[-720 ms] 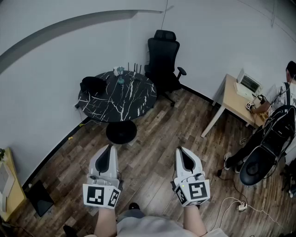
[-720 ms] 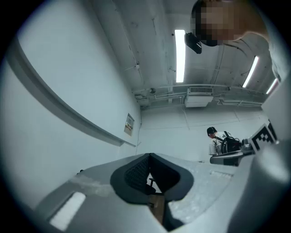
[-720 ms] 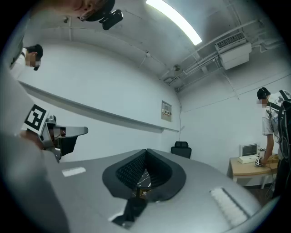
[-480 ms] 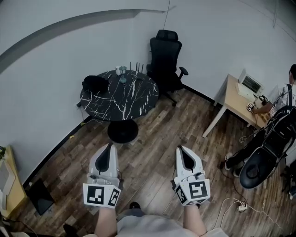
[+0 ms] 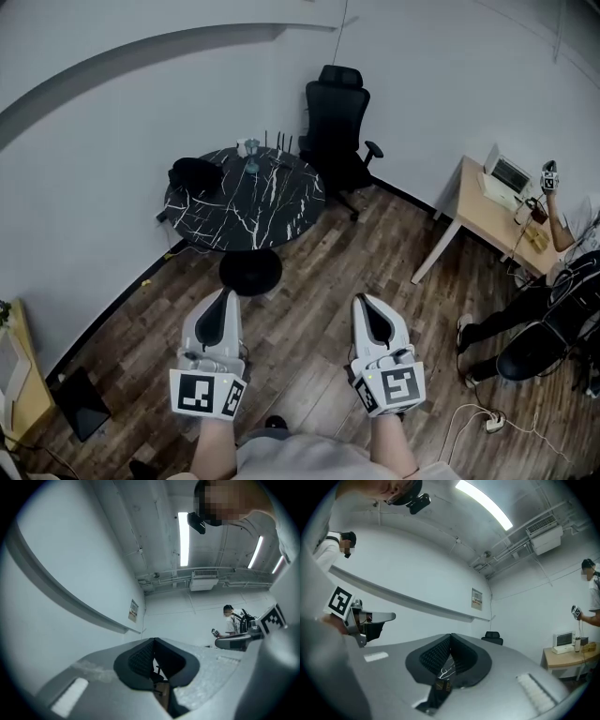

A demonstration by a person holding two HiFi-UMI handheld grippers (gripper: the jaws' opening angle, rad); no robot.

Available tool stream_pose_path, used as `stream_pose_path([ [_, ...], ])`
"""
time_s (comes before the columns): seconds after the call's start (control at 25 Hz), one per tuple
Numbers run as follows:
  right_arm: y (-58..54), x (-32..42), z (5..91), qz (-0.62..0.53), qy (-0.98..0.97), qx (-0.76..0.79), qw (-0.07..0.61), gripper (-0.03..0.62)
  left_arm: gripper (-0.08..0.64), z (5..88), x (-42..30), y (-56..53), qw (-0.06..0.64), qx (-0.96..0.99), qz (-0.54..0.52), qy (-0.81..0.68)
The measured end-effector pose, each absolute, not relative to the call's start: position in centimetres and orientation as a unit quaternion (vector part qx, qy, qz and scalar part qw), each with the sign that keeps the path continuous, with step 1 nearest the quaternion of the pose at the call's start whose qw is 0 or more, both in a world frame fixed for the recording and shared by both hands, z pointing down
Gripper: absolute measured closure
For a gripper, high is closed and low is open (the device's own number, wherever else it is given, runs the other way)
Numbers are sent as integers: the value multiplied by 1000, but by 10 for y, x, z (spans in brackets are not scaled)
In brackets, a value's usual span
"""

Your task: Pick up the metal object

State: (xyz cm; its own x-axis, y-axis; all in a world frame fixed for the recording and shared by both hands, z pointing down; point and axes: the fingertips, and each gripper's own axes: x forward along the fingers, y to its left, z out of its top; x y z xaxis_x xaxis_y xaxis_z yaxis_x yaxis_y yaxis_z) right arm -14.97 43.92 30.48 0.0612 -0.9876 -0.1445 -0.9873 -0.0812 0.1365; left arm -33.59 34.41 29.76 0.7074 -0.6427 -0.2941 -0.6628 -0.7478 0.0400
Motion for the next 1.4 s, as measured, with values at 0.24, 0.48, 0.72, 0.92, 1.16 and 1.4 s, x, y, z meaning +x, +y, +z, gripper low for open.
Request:
stream_pose_path([
  [0.24, 437, -150, 312, -89, -672, 735, -2, 594, 555, 299, -334, 336, 32, -928, 152, 339],
  [0.48, 437, -135, 320, -72, -653, 754, -11, 594, 555, 301, -318, 331, 26, -936, 152, 316],
  [0.72, 406, -124, 321, -71, -655, 752, -14, 594, 555, 304, -309, 301, 23, -936, 150, 318],
  [0.92, 368, -107, 319, -71, -659, 748, -15, 594, 555, 304, -298, 264, 20, -932, 151, 328],
  [1.16, 307, -82, 312, -77, -667, 741, -22, 594, 555, 298, -273, 211, 27, -931, 151, 330],
  [1.4, 252, -52, 303, -84, -675, 733, -22, 594, 555, 291, -245, 160, 30, -927, 156, 339],
])
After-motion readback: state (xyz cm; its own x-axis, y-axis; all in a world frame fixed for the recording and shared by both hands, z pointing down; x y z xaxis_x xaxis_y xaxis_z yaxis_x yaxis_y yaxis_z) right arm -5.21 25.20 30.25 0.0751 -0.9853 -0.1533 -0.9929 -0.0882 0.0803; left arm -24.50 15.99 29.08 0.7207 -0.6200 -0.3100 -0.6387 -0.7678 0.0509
